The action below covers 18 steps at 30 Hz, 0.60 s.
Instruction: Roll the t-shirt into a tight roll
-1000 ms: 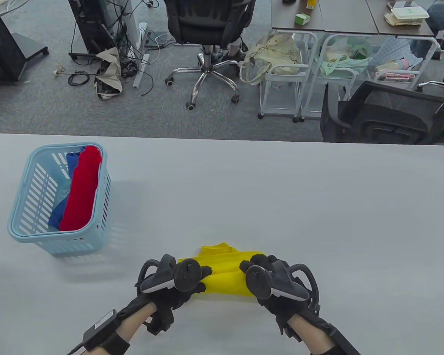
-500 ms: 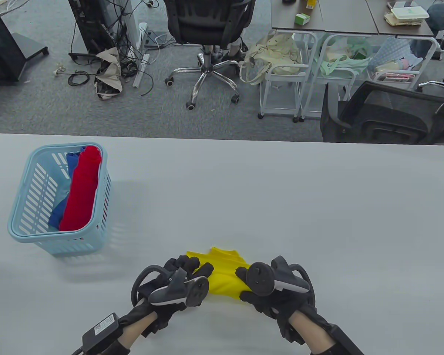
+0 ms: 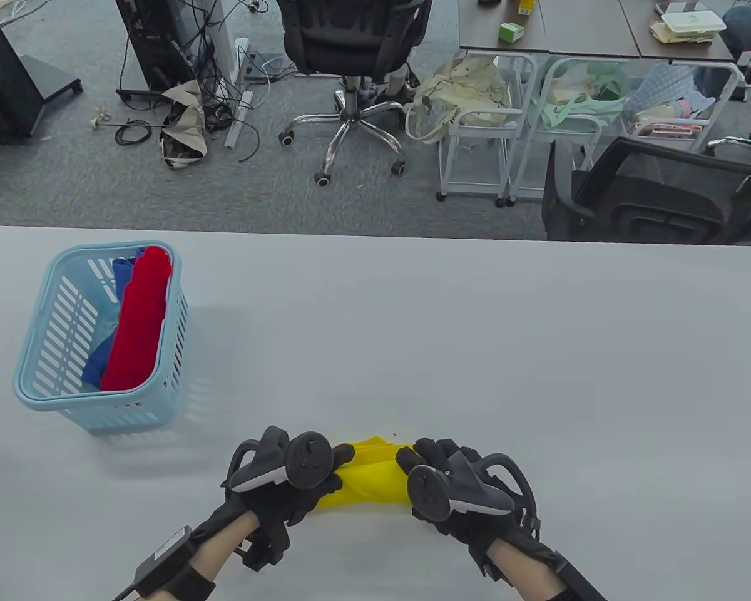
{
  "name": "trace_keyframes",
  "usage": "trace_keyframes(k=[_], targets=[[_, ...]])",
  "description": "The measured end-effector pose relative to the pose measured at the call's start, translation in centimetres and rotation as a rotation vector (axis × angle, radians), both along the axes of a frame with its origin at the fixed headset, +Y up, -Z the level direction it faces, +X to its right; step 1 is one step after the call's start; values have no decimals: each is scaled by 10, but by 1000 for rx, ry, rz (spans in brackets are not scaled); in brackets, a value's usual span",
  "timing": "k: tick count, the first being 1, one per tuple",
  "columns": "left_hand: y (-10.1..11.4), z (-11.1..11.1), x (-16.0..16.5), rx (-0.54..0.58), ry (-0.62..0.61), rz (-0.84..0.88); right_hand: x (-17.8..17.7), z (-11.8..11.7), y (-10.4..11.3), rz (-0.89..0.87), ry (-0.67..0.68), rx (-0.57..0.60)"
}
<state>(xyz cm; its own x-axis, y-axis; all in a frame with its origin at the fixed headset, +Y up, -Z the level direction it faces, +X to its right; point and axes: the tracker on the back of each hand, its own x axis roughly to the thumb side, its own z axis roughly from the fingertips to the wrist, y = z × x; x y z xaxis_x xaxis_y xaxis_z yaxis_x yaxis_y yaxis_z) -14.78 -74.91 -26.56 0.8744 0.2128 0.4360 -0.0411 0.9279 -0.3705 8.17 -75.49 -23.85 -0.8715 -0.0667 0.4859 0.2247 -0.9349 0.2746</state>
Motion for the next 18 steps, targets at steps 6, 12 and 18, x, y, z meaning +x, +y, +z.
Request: trace_keyframes(k=[6,12,18], targets=[[-5,18,15,221,-104,-252,8,-7,8,-142,-17,-116],[-6,20,24,372,-131,-347,18,-11,7,-262,-47,-204],[2,7,9,85,-62,-84,11,-3,20,-120,-44,26]])
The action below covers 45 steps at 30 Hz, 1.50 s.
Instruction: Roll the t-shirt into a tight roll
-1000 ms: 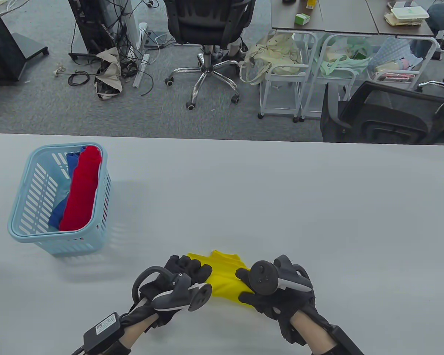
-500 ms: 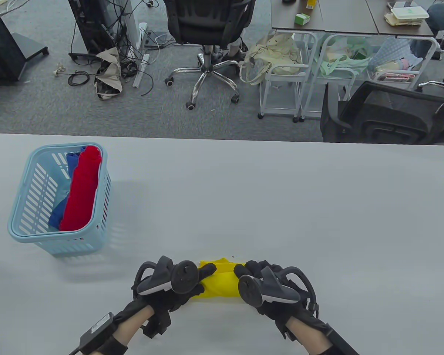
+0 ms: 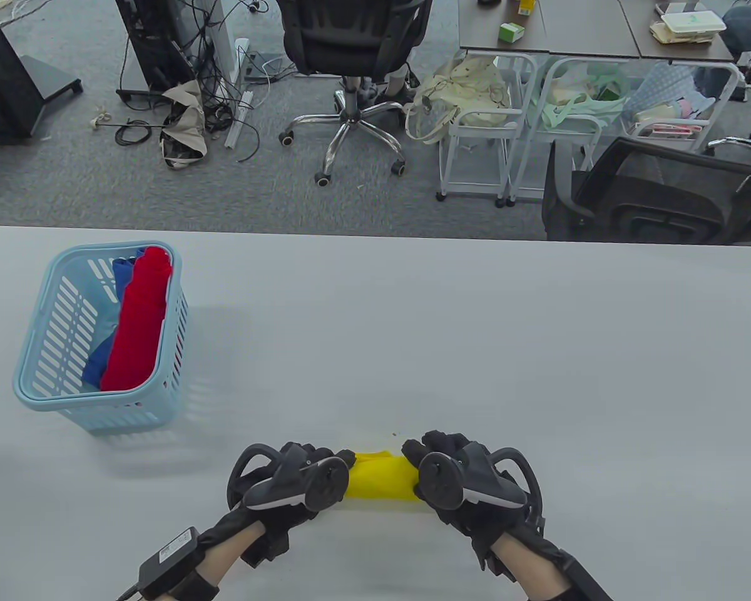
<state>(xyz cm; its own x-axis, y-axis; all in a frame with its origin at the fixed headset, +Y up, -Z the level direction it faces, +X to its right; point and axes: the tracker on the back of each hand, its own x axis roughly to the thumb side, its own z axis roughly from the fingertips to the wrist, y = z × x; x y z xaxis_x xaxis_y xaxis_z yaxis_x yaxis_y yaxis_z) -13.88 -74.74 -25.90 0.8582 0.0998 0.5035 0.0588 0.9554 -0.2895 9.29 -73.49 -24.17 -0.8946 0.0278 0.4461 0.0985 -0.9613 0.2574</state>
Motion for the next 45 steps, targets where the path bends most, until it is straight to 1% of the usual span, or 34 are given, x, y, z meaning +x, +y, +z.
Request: trace_keyframes(k=[2,5,7,9,10,13,15,17,18,19,20,21,23,25,26,28,32,41,43,45], targets=[[0,-5,-6,-54,25,44,-3,1,-4,20,16,-17],[-1,-13,-12,-133,65,115,-5,-2,-17,63,5,-65],[-2,-14,-14,-159,87,138,-8,-5,-22,84,6,-57],[-3,-11,-14,-128,84,117,-8,-8,-19,84,10,-61],[-3,-7,-13,-90,76,83,-8,-8,-18,62,10,-75],[-6,4,-4,56,6,-87,-4,-9,-16,-13,15,-141],[-10,7,3,91,-29,-164,-1,-10,-15,-37,18,-169],[-18,5,6,63,-32,-204,-1,-9,-15,-44,14,-168],[-23,3,6,35,-32,-235,-2,-6,-14,-35,16,-147],[-24,2,6,27,-33,-253,-3,-4,-13,-24,23,-122],[-25,0,5,42,-44,-267,-5,-1,-10,1,38,-64],[-25,-2,5,50,-49,-273,-7,1,-7,22,44,-31],[-28,-4,6,20,-44,-272,-13,4,-3,46,55,11],[-28,-4,6,20,-46,-274,-17,3,-10,71,56,-21],[-28,-4,6,20,-46,-276,-19,1,-20,108,50,-63],[-28,-3,6,19,-44,-276,-19,-1,-32,154,38,-115],[-27,-3,6,20,-42,-277,-18,-4,-32,125,34,-124],[-25,-4,4,39,-32,-274,-17,-3,-32,135,27,-106],[-20,-6,-1,56,-13,-252,-15,-5,-30,143,8,-88],[-15,-10,-13,73,44,-238,-4,-12,-29,164,-43,-71]])
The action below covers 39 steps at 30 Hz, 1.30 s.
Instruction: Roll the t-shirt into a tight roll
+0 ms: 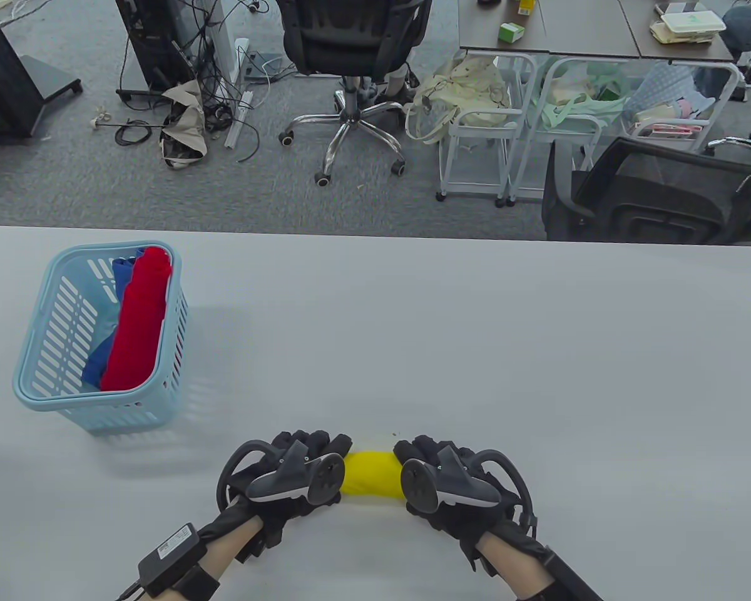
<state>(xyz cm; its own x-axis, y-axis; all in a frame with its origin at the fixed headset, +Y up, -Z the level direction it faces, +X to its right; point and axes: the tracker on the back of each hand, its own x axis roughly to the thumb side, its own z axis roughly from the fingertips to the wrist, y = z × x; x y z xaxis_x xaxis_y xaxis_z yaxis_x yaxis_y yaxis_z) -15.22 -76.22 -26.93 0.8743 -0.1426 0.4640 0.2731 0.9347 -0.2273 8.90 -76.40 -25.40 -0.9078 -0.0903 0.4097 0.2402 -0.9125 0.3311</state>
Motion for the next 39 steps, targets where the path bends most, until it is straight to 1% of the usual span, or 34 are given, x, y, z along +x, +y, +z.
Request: trace_keyframes(k=[3,5,8,9,11,13,14,16,17,20,22,24,25,29,31,34,39], targets=[[6,-5,-19,46,70,29,26,-14,1,-7,-114,4],[10,-6,-30,50,110,53,53,-27,1,-6,-233,14],[15,-8,-35,59,129,77,98,-40,1,-7,-481,38],[16,-8,-35,65,128,76,112,-43,2,-6,-565,53],[17,-8,-34,77,124,74,131,-44,3,14,-678,77],[16,-7,-33,80,119,66,144,-43,6,26,-750,90],[16,-7,-33,81,119,63,148,-41,10,4,-777,86],[16,-8,-34,81,122,59,148,-38,16,-33,-767,104],[16,-8,-34,86,128,57,144,-36,22,-44,-721,130],[16,-9,-36,91,133,52,129,-33,30,-52,-539,133],[17,-9,-36,88,134,55,121,-32,26,-47,-499,84],[16,-9,-36,90,133,54,116,-32,16,-45,-484,-8],[16,-9,-36,92,131,52,114,-31,12,-26,-490,-24],[16,-9,-36,102,136,46,106,-36,6,60,-493,-17],[17,-10,-38,102,143,60,108,-46,3,68,-498,-41],[18,-10,-39,90,153,82,117,-65,1,30,-527,-75],[18,-11,-39,85,159,81,143,-112,3,-76,-606,-180]])
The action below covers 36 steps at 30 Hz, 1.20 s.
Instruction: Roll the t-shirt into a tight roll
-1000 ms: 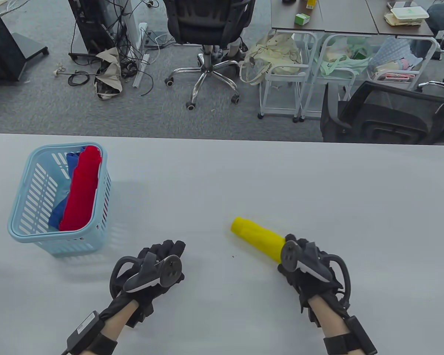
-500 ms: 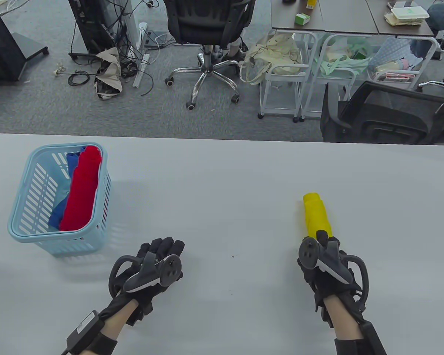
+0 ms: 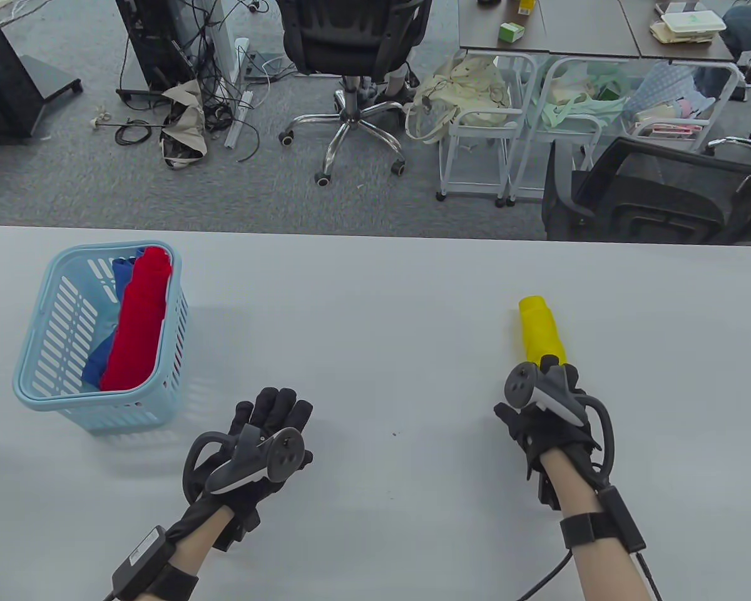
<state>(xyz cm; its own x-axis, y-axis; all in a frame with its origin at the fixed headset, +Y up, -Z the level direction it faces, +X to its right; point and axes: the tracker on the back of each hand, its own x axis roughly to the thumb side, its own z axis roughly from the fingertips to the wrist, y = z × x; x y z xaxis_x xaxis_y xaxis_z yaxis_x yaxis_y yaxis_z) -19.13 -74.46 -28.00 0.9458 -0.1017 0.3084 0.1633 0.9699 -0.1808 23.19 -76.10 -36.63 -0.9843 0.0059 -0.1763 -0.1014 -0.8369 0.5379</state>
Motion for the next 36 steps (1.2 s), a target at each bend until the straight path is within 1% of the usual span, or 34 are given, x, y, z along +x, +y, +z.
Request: trace_keyframes(k=[4,8,10,14,17,19,21,23,26,28,30,36], targets=[[-1,-2,-4,2,19,-12,16,-29,-2,32,-79,-28],[2,-2,-6,9,23,22,28,-49,-4,54,-126,-57],[3,-3,-6,29,21,17,31,-55,-3,59,-134,-67],[3,-3,-7,34,30,8,39,-68,-4,73,-165,-76],[3,-3,-9,42,35,-3,39,-71,1,119,-195,-62],[3,-4,-9,41,37,4,34,-70,9,136,-189,-17],[4,-4,-9,44,37,5,24,-65,17,125,-157,41],[4,-4,-9,50,36,-2,9,-56,26,125,-95,99],[4,-3,-9,57,36,-12,-14,-37,34,94,-1,168],[5,-2,-7,67,31,-17,-33,-18,39,94,74,204],[6,-1,-6,73,28,-14,-47,-1,42,105,122,242],[8,3,-3,86,13,-12,-74,60,44,33,211,299]])
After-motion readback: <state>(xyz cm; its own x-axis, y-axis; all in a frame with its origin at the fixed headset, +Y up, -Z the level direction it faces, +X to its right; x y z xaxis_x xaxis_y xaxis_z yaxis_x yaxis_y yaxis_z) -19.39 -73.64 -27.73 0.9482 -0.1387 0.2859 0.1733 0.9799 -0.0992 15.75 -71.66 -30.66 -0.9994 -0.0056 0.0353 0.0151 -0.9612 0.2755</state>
